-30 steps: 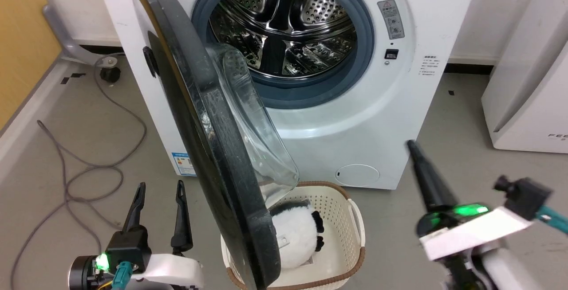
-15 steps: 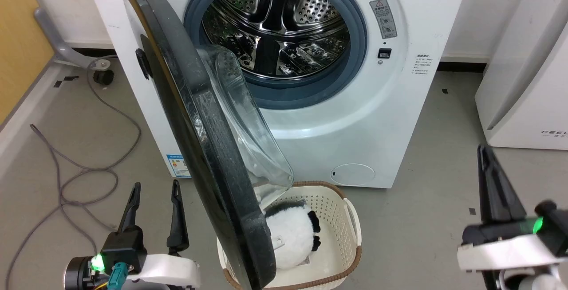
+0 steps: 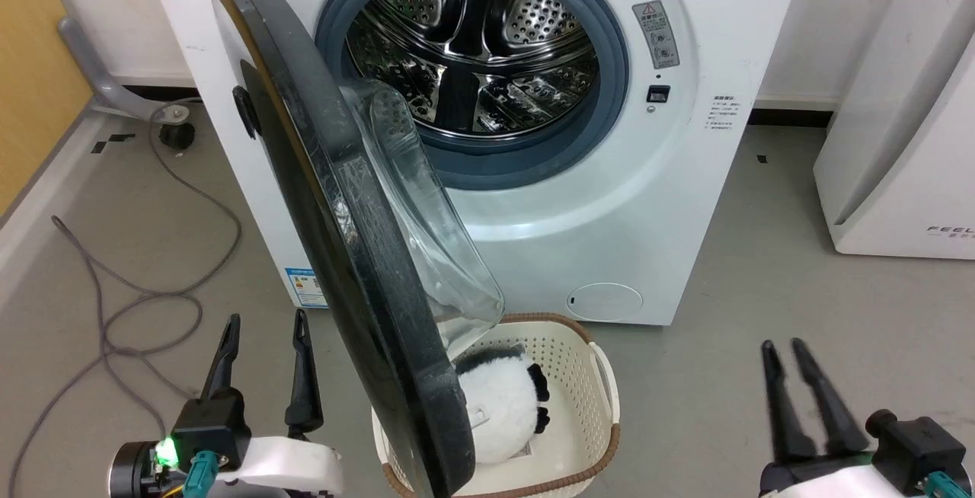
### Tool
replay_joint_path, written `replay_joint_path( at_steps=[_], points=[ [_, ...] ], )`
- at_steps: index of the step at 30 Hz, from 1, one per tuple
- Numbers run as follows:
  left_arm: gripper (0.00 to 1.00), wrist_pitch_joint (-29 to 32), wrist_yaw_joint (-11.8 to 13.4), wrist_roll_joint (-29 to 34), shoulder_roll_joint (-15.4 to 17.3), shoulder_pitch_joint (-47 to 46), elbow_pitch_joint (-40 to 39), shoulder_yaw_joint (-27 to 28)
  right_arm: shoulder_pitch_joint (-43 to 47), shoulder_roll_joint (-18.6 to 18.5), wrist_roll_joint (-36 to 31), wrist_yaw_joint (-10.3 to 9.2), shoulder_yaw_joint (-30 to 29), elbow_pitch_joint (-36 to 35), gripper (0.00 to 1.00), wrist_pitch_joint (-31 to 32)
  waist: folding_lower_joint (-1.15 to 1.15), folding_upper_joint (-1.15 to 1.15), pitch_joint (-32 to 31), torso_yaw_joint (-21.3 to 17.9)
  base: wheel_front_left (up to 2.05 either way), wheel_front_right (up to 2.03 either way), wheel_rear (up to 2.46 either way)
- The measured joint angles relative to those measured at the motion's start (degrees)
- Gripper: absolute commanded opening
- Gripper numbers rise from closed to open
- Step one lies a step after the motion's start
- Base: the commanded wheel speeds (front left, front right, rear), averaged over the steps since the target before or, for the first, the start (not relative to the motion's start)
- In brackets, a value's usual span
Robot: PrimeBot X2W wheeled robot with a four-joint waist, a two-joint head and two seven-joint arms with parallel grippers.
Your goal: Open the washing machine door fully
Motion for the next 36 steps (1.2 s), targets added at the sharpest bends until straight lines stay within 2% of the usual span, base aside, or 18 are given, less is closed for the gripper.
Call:
replay_joint_path(
  at_steps=[9,10,11,16,21,27,31,36],
  points=[
    [1.00,0.0,0.9,0.0,0.0,0.0,-0.4,0.8,0.0,0.0,-1.4,0.00,-0.4,0.3,1.00,0.0,0.00,0.00,-0.4,0.1,0.00,0.00,0.00],
    [0.35,0.0,1.2,-0.2,0.0,0.0,-0.6,1.0,0.0,0.0,-1.5,0.00,-0.5,0.3,1.00,0.0,0.00,0.00,-0.5,0.1,0.00,0.00,0.00],
    [0.00,0.0,1.3,-0.2,0.0,0.0,-0.9,1.2,0.0,0.0,-1.5,0.00,-0.6,0.2,1.00,0.0,0.00,0.00,-0.5,0.1,0.00,0.00,0.00],
    [0.00,0.0,1.3,-0.2,0.0,-0.3,-3.3,1.9,0.0,0.0,-1.7,0.00,-1.1,-0.4,1.00,0.0,0.00,0.00,-0.7,0.2,0.00,0.00,0.00],
    [0.00,-0.1,1.0,-0.1,0.0,-2.6,-9.1,2.9,0.0,0.0,-1.7,0.00,-1.5,-1.5,1.00,0.0,0.00,0.00,-0.7,0.4,0.00,0.00,0.00],
    [0.00,-0.1,-1.9,-0.6,0.0,-6.9,-18.4,2.4,0.3,0.0,-2.0,0.00,-1.4,-1.8,1.00,0.0,0.00,0.00,-0.9,0.6,0.00,0.00,0.00],
    [0.00,-0.1,-3.2,-1.2,0.0,-8.3,-23.4,-0.4,0.5,0.0,-2.0,0.00,-1.4,-1.8,1.00,0.0,0.00,0.00,-1.0,0.6,0.00,0.00,0.00],
    [0.00,-0.1,-4.9,-2.1,0.0,-9.4,-27.1,-7.5,0.5,0.0,-2.1,0.00,-1.5,-2.2,1.00,0.0,0.00,0.00,-1.2,0.8,0.00,0.00,0.00]
  ],
)
